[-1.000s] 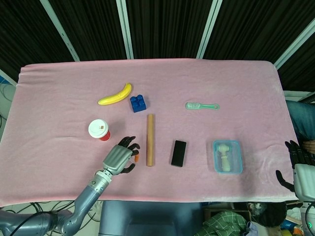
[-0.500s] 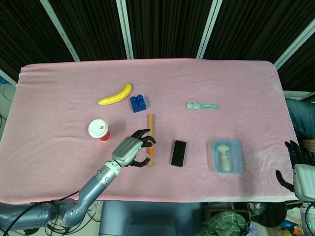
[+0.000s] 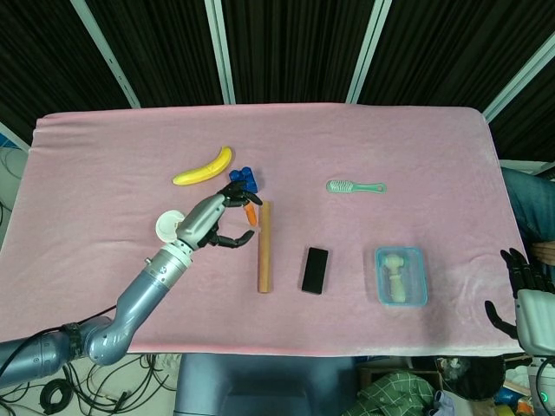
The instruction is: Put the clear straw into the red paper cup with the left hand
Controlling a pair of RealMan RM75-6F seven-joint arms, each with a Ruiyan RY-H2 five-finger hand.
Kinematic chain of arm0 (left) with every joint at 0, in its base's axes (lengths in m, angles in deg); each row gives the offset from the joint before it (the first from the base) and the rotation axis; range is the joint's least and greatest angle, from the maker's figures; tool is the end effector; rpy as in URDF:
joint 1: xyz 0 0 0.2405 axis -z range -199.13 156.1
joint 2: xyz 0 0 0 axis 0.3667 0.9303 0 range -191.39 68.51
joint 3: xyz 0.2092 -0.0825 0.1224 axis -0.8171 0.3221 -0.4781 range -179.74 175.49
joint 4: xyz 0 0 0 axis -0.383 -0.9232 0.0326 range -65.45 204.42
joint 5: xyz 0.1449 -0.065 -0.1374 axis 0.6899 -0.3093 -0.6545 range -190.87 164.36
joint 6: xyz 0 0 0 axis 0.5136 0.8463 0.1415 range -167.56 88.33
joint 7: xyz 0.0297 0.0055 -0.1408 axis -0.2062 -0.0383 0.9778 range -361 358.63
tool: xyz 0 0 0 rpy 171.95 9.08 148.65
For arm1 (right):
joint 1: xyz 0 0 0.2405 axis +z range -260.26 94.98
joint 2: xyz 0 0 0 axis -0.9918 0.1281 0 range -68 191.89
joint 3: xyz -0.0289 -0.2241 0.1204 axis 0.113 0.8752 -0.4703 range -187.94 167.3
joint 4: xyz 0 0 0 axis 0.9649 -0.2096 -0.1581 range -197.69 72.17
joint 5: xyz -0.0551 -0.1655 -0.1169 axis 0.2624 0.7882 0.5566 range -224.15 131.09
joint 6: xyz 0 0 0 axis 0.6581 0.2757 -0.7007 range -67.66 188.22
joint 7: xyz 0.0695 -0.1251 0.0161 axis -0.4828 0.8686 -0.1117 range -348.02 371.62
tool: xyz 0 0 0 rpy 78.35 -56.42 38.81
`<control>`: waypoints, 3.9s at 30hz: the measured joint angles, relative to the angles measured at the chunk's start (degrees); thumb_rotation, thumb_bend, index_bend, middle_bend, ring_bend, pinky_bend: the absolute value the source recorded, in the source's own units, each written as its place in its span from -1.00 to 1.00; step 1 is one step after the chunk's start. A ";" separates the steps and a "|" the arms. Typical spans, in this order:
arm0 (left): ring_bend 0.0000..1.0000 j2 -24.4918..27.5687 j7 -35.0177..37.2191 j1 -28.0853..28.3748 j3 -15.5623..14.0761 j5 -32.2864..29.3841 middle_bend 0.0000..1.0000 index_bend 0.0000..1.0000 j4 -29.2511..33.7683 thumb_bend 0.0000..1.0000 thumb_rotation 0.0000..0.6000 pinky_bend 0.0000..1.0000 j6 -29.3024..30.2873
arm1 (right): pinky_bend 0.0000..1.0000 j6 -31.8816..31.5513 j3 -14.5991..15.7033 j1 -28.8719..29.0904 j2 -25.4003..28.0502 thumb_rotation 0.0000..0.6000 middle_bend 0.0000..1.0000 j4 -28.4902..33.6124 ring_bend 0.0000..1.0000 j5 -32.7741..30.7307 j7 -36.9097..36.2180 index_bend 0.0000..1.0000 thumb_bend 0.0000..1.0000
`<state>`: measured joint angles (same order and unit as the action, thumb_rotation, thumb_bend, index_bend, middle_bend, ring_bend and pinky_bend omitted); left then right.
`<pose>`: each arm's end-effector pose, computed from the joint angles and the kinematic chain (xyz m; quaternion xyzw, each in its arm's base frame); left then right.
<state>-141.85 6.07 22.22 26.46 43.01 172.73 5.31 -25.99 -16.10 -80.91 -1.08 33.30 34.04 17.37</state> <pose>-0.0432 0.3537 0.0462 -0.5859 -0.5806 -0.5338 0.1862 -0.3164 -0.1729 0.1738 0.5522 -0.3897 0.3617 0.6421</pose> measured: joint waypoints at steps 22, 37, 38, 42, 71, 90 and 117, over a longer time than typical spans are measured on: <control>-0.91 14.45 18.79 -3.57 6.34 -6.36 -0.40 0.33 2.58 -0.22 1.00 -0.76 -8.14 | -0.60 -0.05 -0.06 -0.02 0.03 1.00 -0.92 0.10 -0.68 -0.13 0.29 -0.89 -0.48; -0.91 16.84 41.64 -12.23 8.76 7.50 -0.40 0.35 -1.66 -0.22 1.00 -0.76 -15.92 | -0.60 -0.25 0.00 0.00 -0.05 1.00 -0.92 -0.14 -0.68 0.22 0.61 -0.89 -0.48; -0.91 16.84 43.30 -12.71 8.83 9.11 -0.40 0.35 -2.24 -0.22 1.00 -0.76 -16.29 | -0.60 -0.25 -0.01 -0.01 -0.06 1.00 -0.92 -0.16 -0.68 0.19 0.58 -0.89 -0.48; -0.91 16.86 48.48 -13.91 8.84 13.57 -0.40 0.35 -3.76 -0.22 1.00 -0.76 -16.95 | -0.60 -0.20 0.00 0.01 -0.06 1.00 -0.92 -0.19 -0.68 0.18 0.58 -0.89 -0.48; -0.91 17.21 80.40 -9.70 -4.67 36.40 -0.40 0.35 -16.05 -0.22 1.00 -0.73 -7.41 | -0.60 -0.16 -0.07 0.00 -0.10 1.00 -0.92 -0.20 -0.68 -0.03 0.60 -0.89 -0.48; -0.91 16.12 88.62 -3.97 -13.89 38.96 -0.39 0.36 -23.24 -0.22 1.00 -0.73 0.35 | -0.60 -0.06 -0.07 0.01 -0.11 1.00 -0.92 -0.16 -0.68 -0.15 0.68 -0.89 -0.48; -0.91 14.72 92.53 -0.08 -21.05 37.16 -0.38 0.36 -27.24 -0.22 1.00 -0.73 5.52 | -0.60 0.07 -0.18 0.01 -0.12 1.00 -0.92 -0.17 -0.68 -0.58 0.78 -0.89 -0.48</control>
<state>-127.13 98.60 22.14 5.41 80.17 145.49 10.83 -25.92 -16.29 -80.90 -1.20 33.13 33.46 18.15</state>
